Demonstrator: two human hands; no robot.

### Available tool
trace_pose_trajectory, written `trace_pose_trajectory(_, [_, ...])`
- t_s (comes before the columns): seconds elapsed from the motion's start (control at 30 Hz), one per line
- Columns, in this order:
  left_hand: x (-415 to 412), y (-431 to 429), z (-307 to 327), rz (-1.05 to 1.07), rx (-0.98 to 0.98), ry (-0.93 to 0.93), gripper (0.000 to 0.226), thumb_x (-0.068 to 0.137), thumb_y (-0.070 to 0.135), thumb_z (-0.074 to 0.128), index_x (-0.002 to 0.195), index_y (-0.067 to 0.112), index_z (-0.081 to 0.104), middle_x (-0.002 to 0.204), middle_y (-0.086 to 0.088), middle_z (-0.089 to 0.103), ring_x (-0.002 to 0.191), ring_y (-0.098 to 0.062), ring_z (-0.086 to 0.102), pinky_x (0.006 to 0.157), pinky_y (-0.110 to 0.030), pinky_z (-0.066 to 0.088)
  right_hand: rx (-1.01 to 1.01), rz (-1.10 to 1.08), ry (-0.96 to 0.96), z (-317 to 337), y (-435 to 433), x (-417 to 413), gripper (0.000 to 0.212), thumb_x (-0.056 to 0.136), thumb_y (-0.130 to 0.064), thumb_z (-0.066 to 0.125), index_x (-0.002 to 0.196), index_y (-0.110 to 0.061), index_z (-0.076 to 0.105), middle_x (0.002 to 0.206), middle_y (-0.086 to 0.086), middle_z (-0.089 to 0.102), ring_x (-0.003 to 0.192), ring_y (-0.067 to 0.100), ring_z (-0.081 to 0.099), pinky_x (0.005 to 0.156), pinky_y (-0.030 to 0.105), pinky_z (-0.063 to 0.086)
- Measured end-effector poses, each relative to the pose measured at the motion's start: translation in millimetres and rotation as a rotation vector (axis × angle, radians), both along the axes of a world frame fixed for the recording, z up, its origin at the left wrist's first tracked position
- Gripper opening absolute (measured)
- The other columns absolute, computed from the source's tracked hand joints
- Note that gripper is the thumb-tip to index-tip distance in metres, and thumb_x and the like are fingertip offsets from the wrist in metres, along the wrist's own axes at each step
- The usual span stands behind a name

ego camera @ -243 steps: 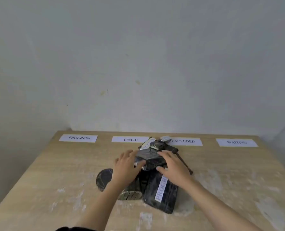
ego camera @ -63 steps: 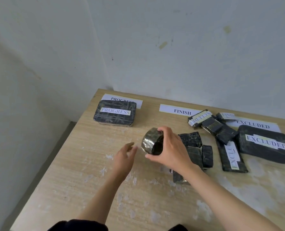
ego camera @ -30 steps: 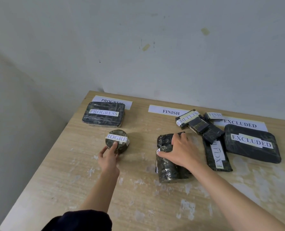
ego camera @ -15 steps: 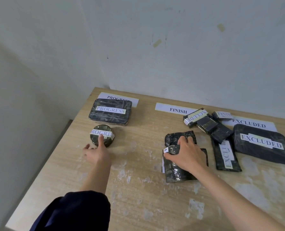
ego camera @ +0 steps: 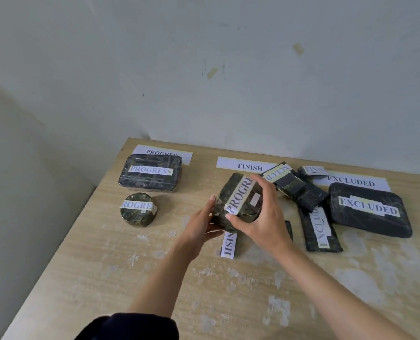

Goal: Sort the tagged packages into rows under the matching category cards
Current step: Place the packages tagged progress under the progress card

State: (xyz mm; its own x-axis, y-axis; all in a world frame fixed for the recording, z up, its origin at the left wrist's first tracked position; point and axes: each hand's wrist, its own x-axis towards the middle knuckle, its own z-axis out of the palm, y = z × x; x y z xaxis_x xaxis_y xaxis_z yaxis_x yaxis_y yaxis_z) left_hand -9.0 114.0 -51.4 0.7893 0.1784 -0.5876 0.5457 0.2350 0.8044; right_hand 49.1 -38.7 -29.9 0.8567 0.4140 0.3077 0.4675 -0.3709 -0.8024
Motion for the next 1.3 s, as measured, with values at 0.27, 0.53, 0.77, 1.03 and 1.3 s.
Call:
trace_pose_trajectory(0.27, [-2, 5, -6, 0.118, 0.009, -0.182, 0.064, 0.077, 0.047, 0.065, 0.132, 0.022, 0.045, 0.120, -0.016, 0.063, 0.107, -0.022, 0.063, 0.094, -0.036, 0.047, -0.043, -0.080, 0.433, -9, -1, 11, 0.086, 0.071, -0.063, 0.065, 0.141, -0.030, 0.027, 0.131, -0.004, 0.031, 0.119, 0.008, 0.037, 0.096, 0.029, 0.037])
trace_pose_trajectory(0.53, [-32, 10, -6, 0.265, 0.081, -0.195, 0.081, 0.064, 0.047, 0.078, 0.134, 0.025, 0.043, 0.122, 0.006, 0.058, 0.104, -0.006, 0.060, 0.066, -0.012, 0.051, 0.065, 0.028, 0.631, -17, 31, -5, 0.042, 0.089, -0.031, 0.061, 0.129, -0.023, 0.049, 0.118, -0.002, 0.053, 0.107, 0.011, 0.054, 0.086, 0.027, 0.052])
trace_pose_trajectory(0.77, [-86, 30, -9, 0.653, 0.038, -0.128, 0.053, 0.081, 0.015, 0.071, 0.127, 0.020, 0.045, 0.115, -0.004, 0.064, 0.089, -0.009, 0.067, 0.053, -0.016, 0.052, -0.432, -0.080, 0.356, -66, 31, -40, 0.035, 0.087, -0.029, 0.063, 0.120, -0.021, 0.056, 0.117, 0.003, 0.048, 0.106, 0.020, 0.051, 0.074, 0.028, 0.048])
trace_pose_trajectory(1.03, [-134, 67, -15, 0.918, 0.054, -0.101, 0.032, 0.088, 0.022, 0.060, 0.117, 0.012, 0.048, 0.098, -0.002, 0.062, 0.085, -0.011, 0.059, 0.067, -0.025, 0.045, -0.726, -0.005, 0.265, -80, 33, -52, 0.020, 0.087, -0.015, 0.058, 0.106, -0.023, 0.055, 0.110, 0.009, 0.042, 0.083, 0.025, 0.053, 0.054, 0.032, 0.047])
trace_pose_trajectory(1.3, [-145, 113, -23, 1.014, 0.116, -0.106, 0.020, 0.086, 0.032, 0.056, 0.099, 0.017, 0.059, 0.087, -0.002, 0.060, 0.077, -0.013, 0.052, 0.064, -0.025, 0.038, -0.597, 0.120, 0.271, -85, 43, -63, 0.029, 0.085, 0.002, 0.051, 0.105, -0.017, 0.059, 0.113, 0.003, 0.049, 0.078, 0.019, 0.050, 0.057, 0.029, 0.038])
